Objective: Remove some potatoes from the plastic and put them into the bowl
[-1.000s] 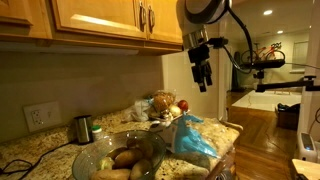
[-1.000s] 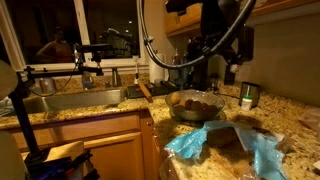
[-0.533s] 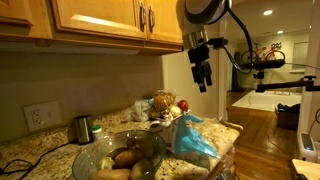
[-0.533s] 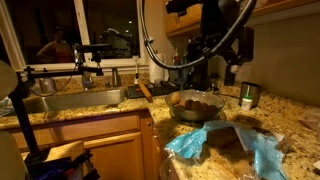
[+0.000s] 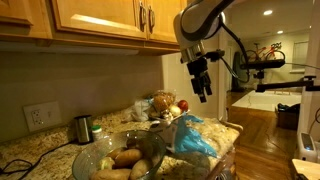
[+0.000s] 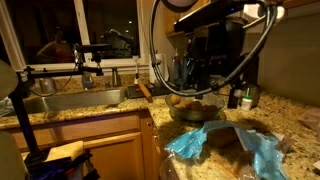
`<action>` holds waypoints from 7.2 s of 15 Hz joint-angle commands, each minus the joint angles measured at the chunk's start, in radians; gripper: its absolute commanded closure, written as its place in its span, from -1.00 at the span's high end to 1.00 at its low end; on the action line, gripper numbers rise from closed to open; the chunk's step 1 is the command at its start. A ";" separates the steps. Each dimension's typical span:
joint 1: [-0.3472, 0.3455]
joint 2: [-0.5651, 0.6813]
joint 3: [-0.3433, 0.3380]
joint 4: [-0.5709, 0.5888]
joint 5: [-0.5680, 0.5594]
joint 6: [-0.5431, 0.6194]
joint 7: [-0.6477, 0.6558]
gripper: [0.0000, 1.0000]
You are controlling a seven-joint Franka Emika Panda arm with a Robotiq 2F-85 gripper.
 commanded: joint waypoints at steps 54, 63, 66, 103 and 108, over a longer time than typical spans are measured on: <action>-0.027 0.421 0.108 -0.014 0.070 0.745 -0.195 1.00; -0.041 0.481 0.135 0.083 0.113 0.752 -0.224 1.00; -0.039 0.484 0.138 0.103 0.116 0.761 -0.227 1.00; -0.105 0.341 0.135 -0.073 0.210 0.619 -0.372 -0.21; -0.099 0.326 0.137 -0.053 0.207 0.666 -0.387 1.00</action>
